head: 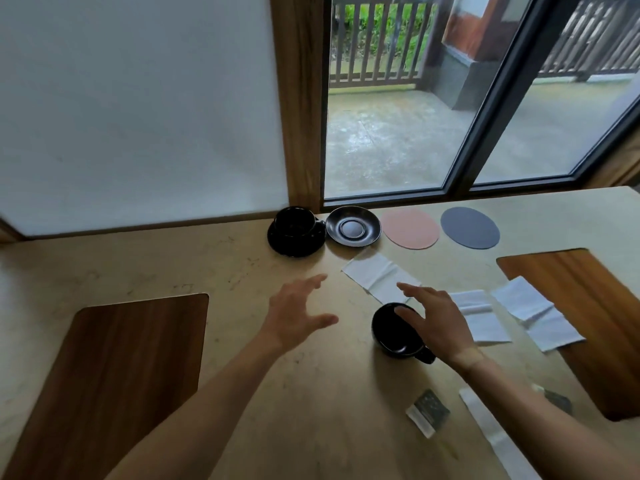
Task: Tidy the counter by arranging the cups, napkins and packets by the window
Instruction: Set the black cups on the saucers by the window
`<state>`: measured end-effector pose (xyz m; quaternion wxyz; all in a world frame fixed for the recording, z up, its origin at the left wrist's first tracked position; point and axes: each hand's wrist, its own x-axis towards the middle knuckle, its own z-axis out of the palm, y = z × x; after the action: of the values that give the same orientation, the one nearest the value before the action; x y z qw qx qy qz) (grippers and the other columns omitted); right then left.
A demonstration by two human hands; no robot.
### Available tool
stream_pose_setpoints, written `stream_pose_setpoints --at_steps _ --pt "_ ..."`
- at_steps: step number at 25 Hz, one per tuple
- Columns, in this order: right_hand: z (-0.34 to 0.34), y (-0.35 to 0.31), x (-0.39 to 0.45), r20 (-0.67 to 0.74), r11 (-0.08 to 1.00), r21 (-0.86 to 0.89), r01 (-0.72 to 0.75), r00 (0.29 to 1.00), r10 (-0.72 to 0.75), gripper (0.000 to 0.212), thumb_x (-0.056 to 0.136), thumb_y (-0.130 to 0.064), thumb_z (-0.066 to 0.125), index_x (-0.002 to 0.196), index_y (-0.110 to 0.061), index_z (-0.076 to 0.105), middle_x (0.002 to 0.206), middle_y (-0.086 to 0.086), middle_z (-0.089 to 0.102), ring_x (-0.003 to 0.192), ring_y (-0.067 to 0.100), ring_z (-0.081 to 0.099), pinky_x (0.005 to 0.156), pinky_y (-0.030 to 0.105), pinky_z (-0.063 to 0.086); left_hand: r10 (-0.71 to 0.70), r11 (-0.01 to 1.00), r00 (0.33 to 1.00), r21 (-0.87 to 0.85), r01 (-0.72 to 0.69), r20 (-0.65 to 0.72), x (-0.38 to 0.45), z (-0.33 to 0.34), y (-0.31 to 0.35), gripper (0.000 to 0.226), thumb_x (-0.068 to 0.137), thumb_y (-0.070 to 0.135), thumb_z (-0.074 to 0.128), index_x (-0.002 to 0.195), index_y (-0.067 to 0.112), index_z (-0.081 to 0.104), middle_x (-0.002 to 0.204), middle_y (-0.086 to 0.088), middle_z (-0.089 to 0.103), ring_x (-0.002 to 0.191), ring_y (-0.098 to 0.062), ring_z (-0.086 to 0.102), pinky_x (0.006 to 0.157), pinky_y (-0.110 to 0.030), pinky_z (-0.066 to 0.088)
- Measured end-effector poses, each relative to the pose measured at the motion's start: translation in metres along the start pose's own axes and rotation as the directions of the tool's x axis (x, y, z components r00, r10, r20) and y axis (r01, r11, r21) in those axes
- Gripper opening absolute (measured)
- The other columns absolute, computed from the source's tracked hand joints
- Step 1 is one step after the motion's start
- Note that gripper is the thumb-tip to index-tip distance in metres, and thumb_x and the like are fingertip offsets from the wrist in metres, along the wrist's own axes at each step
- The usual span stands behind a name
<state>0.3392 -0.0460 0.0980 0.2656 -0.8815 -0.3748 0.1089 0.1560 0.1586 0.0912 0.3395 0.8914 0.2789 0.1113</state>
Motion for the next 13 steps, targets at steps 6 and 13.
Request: stream_pose_setpoints --at_steps 6,13 --pt "-0.008 0.052 -0.029 0.075 0.999 0.025 -0.028 0.997 0.026 0.054 0.087 -0.048 0.062 0.137 -0.036 0.047 0.13 -0.007 0.059 0.12 0.017 0.049 0.098 0.037 0.044 -0.077 0.997 0.995 0.002 0.077 0.064 -0.013 0.039 0.034 0.084 0.066 0.052 0.079 0.139 0.04 0.041 0.126 0.012 0.055 0.122 -0.014 0.043 0.106 -0.043 0.032" --pt "-0.022 0.103 -0.036 0.223 0.998 0.048 -0.037 0.974 0.025 0.06 0.083 -0.05 0.066 0.138 -0.038 0.046 0.123 -0.013 0.06 0.115 0.012 0.049 0.09 0.029 0.045 -0.221 0.975 0.967 0.059 0.215 0.13 -0.017 0.081 0.061 0.087 0.066 0.048 0.08 0.141 0.044 0.036 0.13 0.013 0.052 0.124 -0.013 0.042 0.106 -0.041 0.033"
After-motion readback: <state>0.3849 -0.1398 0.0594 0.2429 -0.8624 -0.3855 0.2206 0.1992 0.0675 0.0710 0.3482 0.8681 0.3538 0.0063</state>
